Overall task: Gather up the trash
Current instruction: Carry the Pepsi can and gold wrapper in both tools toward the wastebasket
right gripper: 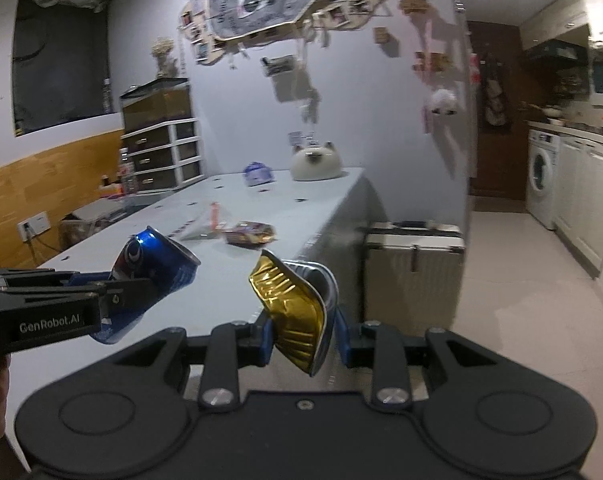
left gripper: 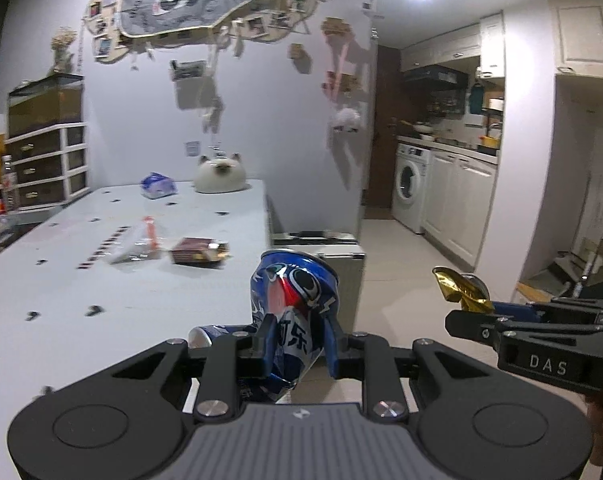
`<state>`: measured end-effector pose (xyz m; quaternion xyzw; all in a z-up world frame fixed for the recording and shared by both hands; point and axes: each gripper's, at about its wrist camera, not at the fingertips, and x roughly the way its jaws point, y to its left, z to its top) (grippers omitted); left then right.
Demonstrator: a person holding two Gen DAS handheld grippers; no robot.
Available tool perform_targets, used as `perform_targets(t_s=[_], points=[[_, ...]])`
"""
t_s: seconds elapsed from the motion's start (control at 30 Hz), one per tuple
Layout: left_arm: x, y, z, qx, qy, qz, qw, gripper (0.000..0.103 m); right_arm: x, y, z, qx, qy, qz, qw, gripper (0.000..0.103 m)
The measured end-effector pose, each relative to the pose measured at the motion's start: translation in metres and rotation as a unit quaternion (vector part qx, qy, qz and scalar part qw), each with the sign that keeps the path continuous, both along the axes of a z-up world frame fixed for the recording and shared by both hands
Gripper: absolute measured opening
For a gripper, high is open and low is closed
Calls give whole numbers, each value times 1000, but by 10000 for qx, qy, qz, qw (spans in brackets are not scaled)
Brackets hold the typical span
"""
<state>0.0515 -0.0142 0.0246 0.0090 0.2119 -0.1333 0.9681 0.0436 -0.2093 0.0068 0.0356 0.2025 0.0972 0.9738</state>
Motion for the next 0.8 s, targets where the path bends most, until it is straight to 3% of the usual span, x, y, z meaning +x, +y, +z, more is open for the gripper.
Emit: perform_targets(t_s=[0.43, 0.8], points=[[11, -100, -38, -73, 358, -707, 9968, 25, -21, -92, -40, 203, 269, -886, 9955, 31], [55, -152, -118, -104, 1320, -1014, 9860, 24, -1, -140, -116, 370, 1028, -1387, 9843, 31]])
